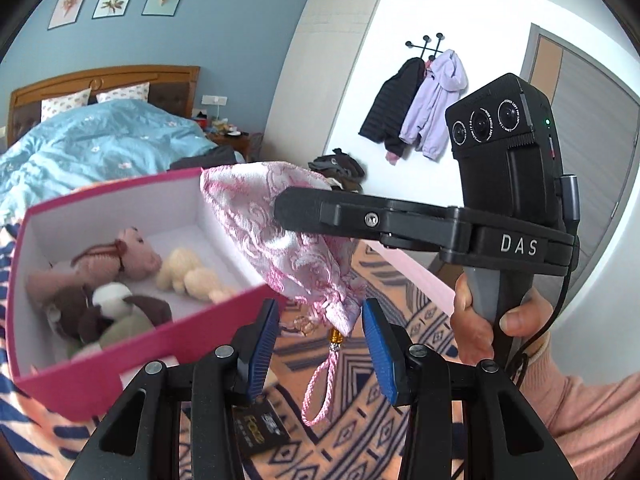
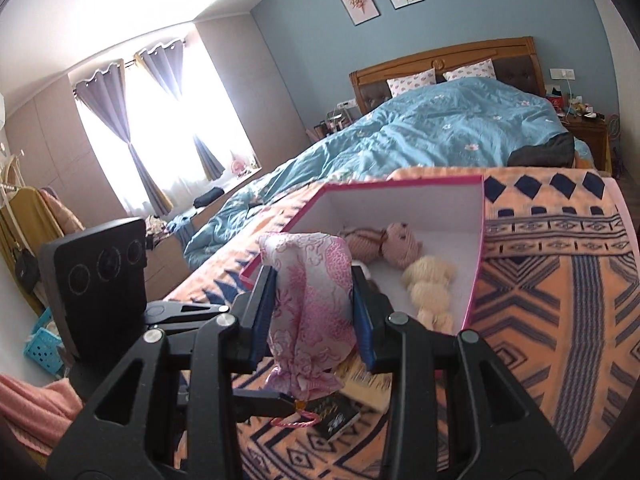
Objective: Organize objects
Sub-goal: 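Lift the pink satin pouch with the right gripper over the pink box, then lower the pink pouch into the box and open the right gripper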
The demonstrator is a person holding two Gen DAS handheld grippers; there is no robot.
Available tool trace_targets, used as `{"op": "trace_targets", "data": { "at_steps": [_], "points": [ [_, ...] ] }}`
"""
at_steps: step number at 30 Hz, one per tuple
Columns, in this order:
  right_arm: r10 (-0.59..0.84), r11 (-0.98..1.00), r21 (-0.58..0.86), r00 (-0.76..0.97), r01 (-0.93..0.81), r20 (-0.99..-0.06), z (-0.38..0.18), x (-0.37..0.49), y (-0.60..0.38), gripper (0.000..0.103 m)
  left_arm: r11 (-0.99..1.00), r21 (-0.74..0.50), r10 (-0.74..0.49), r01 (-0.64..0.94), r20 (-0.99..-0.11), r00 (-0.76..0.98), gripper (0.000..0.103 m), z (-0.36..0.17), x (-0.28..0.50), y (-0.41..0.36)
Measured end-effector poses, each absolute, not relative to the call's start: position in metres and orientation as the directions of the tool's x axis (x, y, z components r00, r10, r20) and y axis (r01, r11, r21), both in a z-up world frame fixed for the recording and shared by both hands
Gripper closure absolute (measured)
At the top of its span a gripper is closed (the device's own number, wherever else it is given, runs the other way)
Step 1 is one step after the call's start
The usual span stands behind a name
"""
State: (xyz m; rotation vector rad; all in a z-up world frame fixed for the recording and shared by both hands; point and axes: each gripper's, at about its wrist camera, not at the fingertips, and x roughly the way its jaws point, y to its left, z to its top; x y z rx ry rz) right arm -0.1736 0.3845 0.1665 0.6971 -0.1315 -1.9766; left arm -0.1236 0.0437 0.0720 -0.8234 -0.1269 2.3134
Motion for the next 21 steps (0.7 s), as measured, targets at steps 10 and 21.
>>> {"op": "trace_targets", "data": {
  "at_steps": [10, 21],
  "points": [
    [-0.822, -0.538, 0.359, -0.379, 0.763, -0.426, 0.184, -0.215, 0.367, 0.064, -0.811, -0.256, 0.572, -0.527, -0.539, -0.619, 0.062, 0.091, -0.164, 0.044],
    [-0.774, -0.598, 0.316, -0.428, 0.737, -0.466, 0.191, -0.260, 0.348, 0.064, -0.852, -0.232, 0.511, -0.469, -0.563, -0.650, 0.062, 0.097, -0.215, 0.044]
  ]
}}
